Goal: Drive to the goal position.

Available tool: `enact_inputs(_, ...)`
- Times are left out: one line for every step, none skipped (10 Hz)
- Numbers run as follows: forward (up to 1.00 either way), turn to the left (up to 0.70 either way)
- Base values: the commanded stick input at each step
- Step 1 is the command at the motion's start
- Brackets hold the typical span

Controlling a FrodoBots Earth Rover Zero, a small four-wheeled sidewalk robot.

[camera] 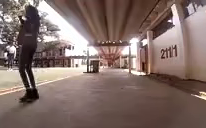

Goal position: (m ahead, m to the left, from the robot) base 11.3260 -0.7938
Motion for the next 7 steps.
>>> enact_inputs(0.0, 0.0)
enact_inputs(0.0, 0.0)
enact_inputs(0.0, 0.0)
enact_inputs(0.0, 0.0)
enact_inputs(0.0, -0.09)
enact_inputs(0.0, -0.21)
enact_inputs(0.0, -0.33)
